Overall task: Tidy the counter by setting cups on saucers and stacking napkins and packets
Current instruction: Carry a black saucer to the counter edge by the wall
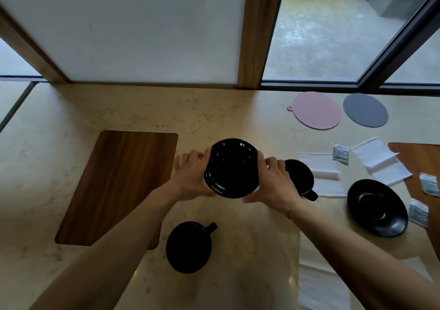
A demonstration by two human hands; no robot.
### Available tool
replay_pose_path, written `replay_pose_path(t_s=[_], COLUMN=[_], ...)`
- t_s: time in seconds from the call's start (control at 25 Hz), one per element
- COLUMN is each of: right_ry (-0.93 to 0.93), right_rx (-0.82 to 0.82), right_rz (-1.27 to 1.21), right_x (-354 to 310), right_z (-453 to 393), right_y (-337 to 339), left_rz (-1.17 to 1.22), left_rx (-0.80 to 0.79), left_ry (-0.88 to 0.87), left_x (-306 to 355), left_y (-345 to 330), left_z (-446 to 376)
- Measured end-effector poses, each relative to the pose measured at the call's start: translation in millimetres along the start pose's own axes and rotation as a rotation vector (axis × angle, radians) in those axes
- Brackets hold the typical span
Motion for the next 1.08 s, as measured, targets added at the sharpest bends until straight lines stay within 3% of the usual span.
replay_pose_path(t_s=[1.08], right_ry=[0.001], right_rx=[-0.013], right_rz=[-0.027], right_x=[38], right_z=[-286], right_y=[50], left_rz=[0.022], left_rx=[-0.076], left_ry=[0.136], left_x=[-92], left_y=[94], left_z=[-253])
Point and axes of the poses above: each hand's wrist, its own z-axis away from the middle knuckle, its own y-axis out of the back of the hand, x = y × z, the point moved 2 cm from there along -z, towards the middle knuckle, and after that the axes turned 8 degrees about -x, right-handed, at the moved point
